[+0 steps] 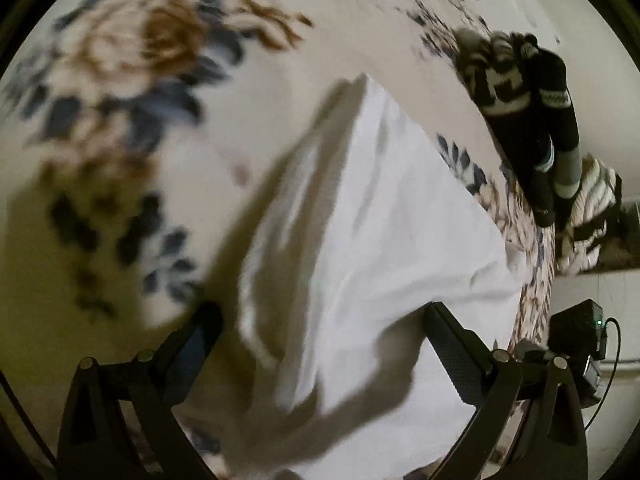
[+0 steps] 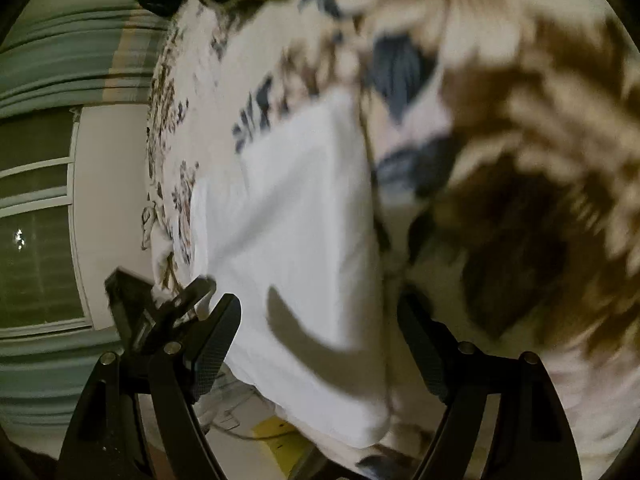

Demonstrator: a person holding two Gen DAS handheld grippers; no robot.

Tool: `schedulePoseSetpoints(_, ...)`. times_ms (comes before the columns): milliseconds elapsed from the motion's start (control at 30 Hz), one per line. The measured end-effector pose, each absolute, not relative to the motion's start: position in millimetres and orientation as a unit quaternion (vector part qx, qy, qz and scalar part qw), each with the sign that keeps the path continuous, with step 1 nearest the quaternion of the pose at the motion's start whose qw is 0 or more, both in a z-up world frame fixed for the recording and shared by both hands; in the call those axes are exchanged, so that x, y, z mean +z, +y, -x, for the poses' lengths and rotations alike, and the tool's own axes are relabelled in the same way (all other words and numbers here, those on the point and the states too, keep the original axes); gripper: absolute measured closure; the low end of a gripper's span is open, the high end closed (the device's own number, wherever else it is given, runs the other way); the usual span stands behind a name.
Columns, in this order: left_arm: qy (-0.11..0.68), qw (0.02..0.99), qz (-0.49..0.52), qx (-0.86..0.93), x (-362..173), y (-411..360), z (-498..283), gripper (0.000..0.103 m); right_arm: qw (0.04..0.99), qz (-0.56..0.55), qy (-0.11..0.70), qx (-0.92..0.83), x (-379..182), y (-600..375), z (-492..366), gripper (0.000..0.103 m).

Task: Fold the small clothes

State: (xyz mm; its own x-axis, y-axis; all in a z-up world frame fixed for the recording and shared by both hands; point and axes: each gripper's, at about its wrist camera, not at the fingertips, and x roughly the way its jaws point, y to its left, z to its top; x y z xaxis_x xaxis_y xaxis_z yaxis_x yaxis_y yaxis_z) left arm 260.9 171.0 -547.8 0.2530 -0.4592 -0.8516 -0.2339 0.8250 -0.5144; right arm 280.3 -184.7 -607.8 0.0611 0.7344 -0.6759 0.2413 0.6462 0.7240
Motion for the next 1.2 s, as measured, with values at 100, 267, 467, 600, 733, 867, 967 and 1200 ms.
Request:
schedulePoseSetpoints(100, 0.600, 0.747, 0.273, -0.091, -545, 170, -266, 0.006, 0.622, -0.383, 0.654, 0.197, -621, -172, -277, 0.020)
schedulePoseSetpoints(267, 0.583, 0.762, 0.255, -0.120, -531, 166, -263, 0.081, 0.642, -0.400, 0.630, 0.174, -623, -155, -277, 0.057)
schedulePoseSetpoints(467, 0.565, 0.776, 0.239, -0.146, -500, 157, -263, 0.090, 0.670, -0.396, 0.611, 0.147, -602, -141, -271, 0.082)
schedulePoseSetpoints(600, 0.551, 0.783, 0.240, -0.160, -471, 156, -263, 0.091, 0.686, -0.392, 0.597, 0.138, -570, -141, -265, 0.083)
schedulePoseSetpoints(733, 0.528, 0.795, 0.234, -0.185, -423, 148, -271, 0.091, 0.706, -0.389, 0.576, 0.135, -521, -148, -264, 0.083)
schedulePoseSetpoints(867, 0.504, 0.806, 0.224, -0.213, -370, 129, -295, 0.091, 0.727, -0.390, 0.550, 0.135, -467, -165, -271, 0.083)
schedulePoseSetpoints(967, 0.484, 0.814, 0.217, -0.235, -331, 104, -326, 0.091, 0.748, -0.382, 0.527, 0.131, -421, -186, -289, 0.083)
schedulePoseSetpoints(1200, 0.451, 0.825, 0.207, -0.270, -274, 31, -435, 0.091, 0.796, -0.365, 0.469, 0.114, -336, -257, -380, 0.083)
